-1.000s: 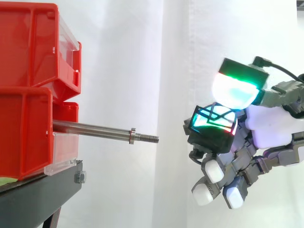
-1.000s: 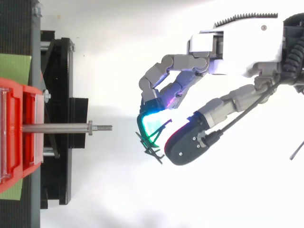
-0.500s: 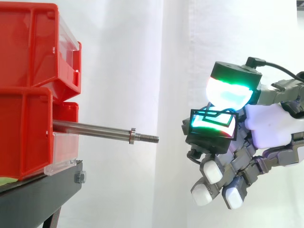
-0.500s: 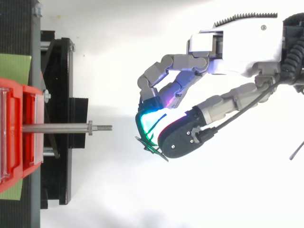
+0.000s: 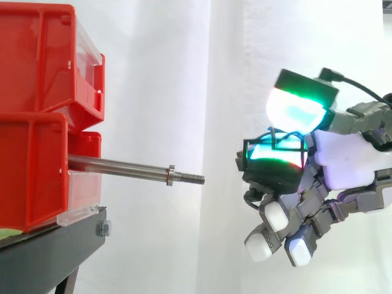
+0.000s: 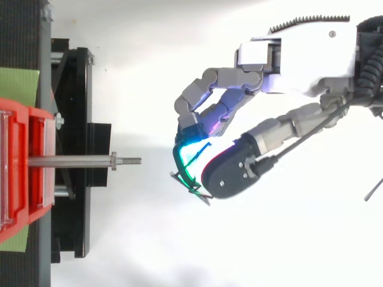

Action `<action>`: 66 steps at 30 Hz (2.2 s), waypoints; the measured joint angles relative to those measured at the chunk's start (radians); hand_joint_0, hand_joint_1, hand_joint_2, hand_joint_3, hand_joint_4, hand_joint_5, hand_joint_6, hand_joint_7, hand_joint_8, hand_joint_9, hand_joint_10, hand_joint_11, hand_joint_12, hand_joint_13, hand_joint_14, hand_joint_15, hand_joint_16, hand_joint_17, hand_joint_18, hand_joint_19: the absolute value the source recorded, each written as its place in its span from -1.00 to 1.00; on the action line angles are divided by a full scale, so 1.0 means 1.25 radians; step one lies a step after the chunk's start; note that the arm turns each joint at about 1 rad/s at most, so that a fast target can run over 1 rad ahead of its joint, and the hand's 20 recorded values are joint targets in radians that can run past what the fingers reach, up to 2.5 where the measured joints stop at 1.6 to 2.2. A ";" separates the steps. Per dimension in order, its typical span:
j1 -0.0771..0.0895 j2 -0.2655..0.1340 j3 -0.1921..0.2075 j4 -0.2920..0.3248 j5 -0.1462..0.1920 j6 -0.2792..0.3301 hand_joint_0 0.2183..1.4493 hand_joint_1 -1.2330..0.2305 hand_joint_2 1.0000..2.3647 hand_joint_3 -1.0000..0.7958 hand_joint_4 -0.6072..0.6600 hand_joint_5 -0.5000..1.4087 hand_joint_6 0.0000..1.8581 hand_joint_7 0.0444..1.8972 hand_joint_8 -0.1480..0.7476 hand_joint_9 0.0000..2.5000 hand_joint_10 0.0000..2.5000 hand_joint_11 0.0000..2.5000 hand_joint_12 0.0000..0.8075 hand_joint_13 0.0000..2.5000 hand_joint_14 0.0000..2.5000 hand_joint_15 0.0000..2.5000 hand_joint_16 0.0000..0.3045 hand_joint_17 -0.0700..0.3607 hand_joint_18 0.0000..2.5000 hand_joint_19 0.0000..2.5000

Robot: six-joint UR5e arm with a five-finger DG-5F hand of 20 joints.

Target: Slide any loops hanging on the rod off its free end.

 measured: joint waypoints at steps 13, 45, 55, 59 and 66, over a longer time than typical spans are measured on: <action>0.000 0.000 0.000 0.000 0.000 0.000 -0.37 -0.24 -0.97 -0.13 0.18 -0.66 -0.14 0.22 0.00 -0.34 -0.99 -0.67 -0.25 -0.53 -1.00 -0.96 -0.71 -0.21 -0.50 -0.71; 0.001 0.000 0.000 0.002 0.000 0.000 -0.45 0.03 -1.00 -0.44 0.25 -0.64 -0.15 0.19 0.01 -0.33 -0.99 -0.69 -0.23 -0.52 -1.00 -0.96 -0.70 -0.20 -0.49 -0.70; 0.000 0.000 0.000 0.006 0.000 0.000 -0.27 -0.35 -0.98 -0.30 0.24 -0.69 -0.10 0.15 0.00 -0.40 -0.99 -0.68 -0.22 -0.54 -1.00 -0.97 -0.70 -0.19 -0.49 -0.73; 0.001 0.000 0.000 0.008 0.000 0.000 -0.21 -0.42 -1.00 -0.44 0.25 -0.69 -0.09 0.12 -0.01 -0.38 -0.99 -0.65 -0.22 -0.51 -1.00 -0.97 -0.69 -0.18 -0.44 -0.75; 0.001 0.000 0.000 0.009 0.000 0.000 -0.23 -0.42 -1.00 -0.44 0.24 -0.68 -0.10 0.12 -0.01 -0.34 -0.99 -0.64 -0.22 -0.50 -1.00 -0.97 -0.69 -0.19 -0.43 -0.74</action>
